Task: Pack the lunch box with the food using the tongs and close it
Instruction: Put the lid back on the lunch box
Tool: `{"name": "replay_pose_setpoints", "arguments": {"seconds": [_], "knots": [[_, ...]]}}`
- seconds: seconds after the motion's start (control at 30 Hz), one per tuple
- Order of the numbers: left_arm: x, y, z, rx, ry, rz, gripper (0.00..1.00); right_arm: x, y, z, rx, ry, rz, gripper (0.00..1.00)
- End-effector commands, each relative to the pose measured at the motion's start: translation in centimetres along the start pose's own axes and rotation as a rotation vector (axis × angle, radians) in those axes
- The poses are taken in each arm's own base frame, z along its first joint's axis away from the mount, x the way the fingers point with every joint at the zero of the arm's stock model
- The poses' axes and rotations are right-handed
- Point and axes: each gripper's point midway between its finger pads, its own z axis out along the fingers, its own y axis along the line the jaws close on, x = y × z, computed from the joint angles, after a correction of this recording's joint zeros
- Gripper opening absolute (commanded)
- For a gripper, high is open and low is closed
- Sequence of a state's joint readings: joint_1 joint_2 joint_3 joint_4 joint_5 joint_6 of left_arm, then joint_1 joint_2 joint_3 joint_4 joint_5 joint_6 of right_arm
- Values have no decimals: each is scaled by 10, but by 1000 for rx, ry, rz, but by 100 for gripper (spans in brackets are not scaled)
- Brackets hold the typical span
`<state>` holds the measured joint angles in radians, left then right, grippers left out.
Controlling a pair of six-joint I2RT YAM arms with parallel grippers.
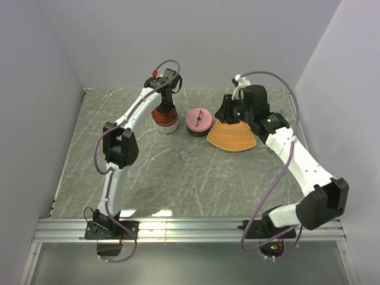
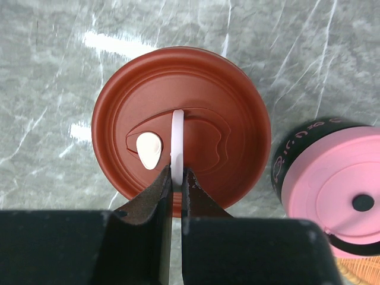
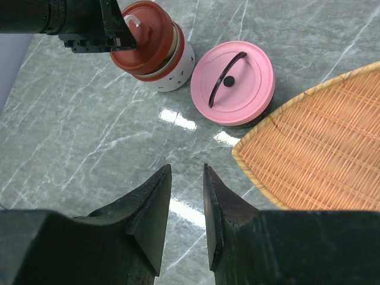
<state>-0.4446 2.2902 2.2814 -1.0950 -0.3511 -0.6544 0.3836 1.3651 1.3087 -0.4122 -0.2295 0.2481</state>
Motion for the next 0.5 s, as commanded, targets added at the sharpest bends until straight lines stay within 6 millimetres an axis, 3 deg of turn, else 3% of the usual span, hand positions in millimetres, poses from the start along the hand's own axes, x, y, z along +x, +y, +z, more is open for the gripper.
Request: {"name": "replay_pose_setpoints", "arguments": {"seconds": [0.0, 0.47], "knots": [[-14, -4, 4, 14, -57, 1, 0, -13, 4, -4, -14, -39, -18, 36], [8, -4, 25, 1, 6, 31, 0, -13, 4, -2, -14, -34, -17, 36]]}}
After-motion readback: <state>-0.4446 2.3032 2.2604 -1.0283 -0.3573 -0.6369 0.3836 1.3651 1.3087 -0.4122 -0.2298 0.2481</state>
